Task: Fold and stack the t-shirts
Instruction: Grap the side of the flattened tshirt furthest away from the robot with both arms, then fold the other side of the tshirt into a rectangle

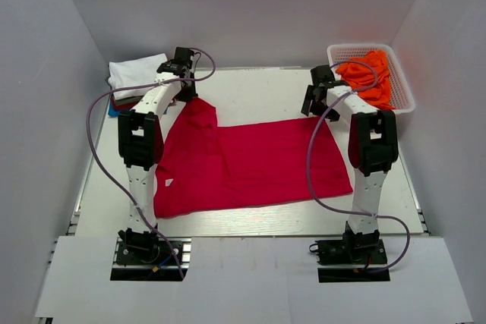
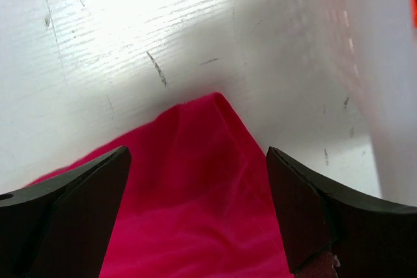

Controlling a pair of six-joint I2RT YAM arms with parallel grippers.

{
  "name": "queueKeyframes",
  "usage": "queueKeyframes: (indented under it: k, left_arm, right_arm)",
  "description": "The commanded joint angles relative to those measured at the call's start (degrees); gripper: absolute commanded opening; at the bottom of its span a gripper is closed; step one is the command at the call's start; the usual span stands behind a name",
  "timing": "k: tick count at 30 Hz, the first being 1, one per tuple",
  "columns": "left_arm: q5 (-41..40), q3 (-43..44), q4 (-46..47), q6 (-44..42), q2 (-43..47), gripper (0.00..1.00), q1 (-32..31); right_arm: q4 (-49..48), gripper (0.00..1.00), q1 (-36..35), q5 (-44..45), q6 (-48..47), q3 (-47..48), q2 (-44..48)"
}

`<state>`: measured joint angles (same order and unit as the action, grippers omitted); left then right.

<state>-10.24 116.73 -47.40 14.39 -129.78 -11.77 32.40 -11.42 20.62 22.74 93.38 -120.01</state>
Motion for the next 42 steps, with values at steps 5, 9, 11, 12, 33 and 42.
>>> queueKeyframes:
  k: [5,9,11,12,33,42]
  left_arm:
    - [-3.3,0.9,-2.6,-2.3,6.5,0.0,0.3]
    - [-3.3,0.3,-3.1,-1.7,6.5,0.0,0.3]
    - [-2.7,-1.7,-3.1,-0.5,7.3,0.0,0.3]
    - [-2.7,-2.5,-3.1,-0.5,8.2,0.0,0.3]
    - [-0.9,-32.2,0.6,11.9,31.3,0.0,0.3]
    - [1.0,-55.2,1.6,22.8,50.7,0.0,-0.5]
  right_arm:
    - [-3.5,0.9,0.0,2.2,4.2,3.3,-3.0]
    - [-5.4,0.87,0.0,1.3,4.3,3.4,-4.5]
    - [-5.5,0.85,-0.1,1.6,4.9,3.6,-5.1]
    - [-5.8,0.85,0.0,1.6,5.2,3.4,-5.2]
    - [-13.6,0.0,-1.1,4.2,4.6,-8.6,3.9]
    - [-15.4,0.0,-1.6,5.3,4.1,-21.7,18.6]
